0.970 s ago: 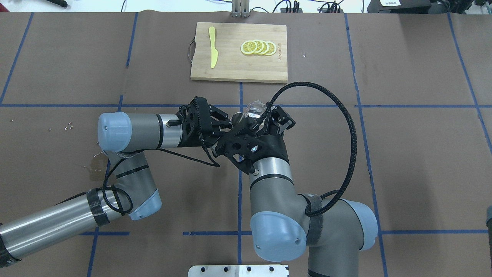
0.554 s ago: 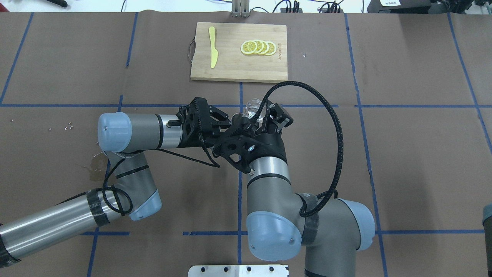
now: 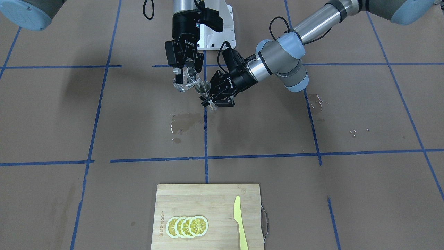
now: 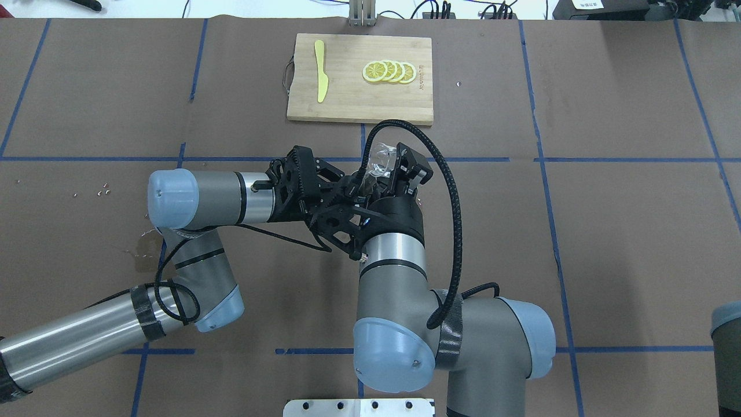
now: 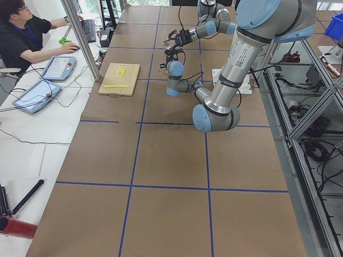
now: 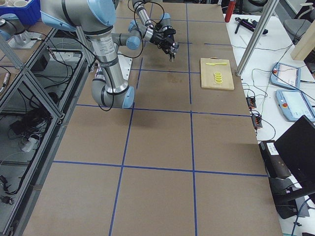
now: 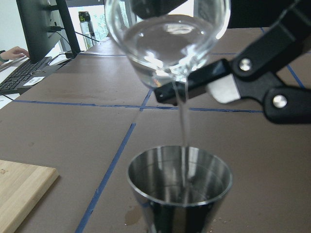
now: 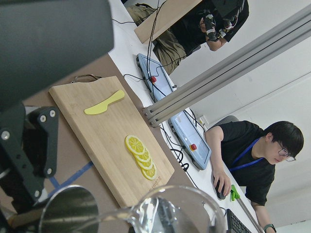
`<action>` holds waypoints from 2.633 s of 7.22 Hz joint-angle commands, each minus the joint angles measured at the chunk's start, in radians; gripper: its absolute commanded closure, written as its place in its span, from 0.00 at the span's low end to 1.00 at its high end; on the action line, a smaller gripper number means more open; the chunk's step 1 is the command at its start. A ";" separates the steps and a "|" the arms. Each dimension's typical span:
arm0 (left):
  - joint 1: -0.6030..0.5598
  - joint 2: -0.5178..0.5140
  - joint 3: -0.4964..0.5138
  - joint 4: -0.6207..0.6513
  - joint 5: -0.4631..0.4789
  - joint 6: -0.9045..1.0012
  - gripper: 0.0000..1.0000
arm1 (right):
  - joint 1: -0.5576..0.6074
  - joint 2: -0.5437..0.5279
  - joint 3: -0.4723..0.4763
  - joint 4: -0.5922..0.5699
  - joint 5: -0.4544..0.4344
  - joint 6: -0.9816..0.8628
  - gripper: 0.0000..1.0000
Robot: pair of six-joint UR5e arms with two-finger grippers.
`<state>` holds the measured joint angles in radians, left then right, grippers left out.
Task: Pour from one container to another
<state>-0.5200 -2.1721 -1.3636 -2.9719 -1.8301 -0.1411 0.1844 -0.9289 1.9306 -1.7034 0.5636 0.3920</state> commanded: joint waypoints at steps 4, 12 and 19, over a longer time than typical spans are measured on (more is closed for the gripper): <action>0.000 0.000 0.000 0.001 0.000 0.000 1.00 | 0.001 0.005 0.002 -0.013 -0.021 -0.120 1.00; 0.000 0.001 -0.002 -0.001 0.000 0.000 1.00 | -0.002 0.016 0.001 -0.028 -0.079 -0.232 1.00; 0.000 0.001 -0.002 -0.001 0.000 0.000 1.00 | -0.005 0.025 0.001 -0.038 -0.079 -0.240 1.00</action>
<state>-0.5200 -2.1706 -1.3652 -2.9728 -1.8312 -0.1411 0.1800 -0.9071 1.9313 -1.7416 0.4847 0.1519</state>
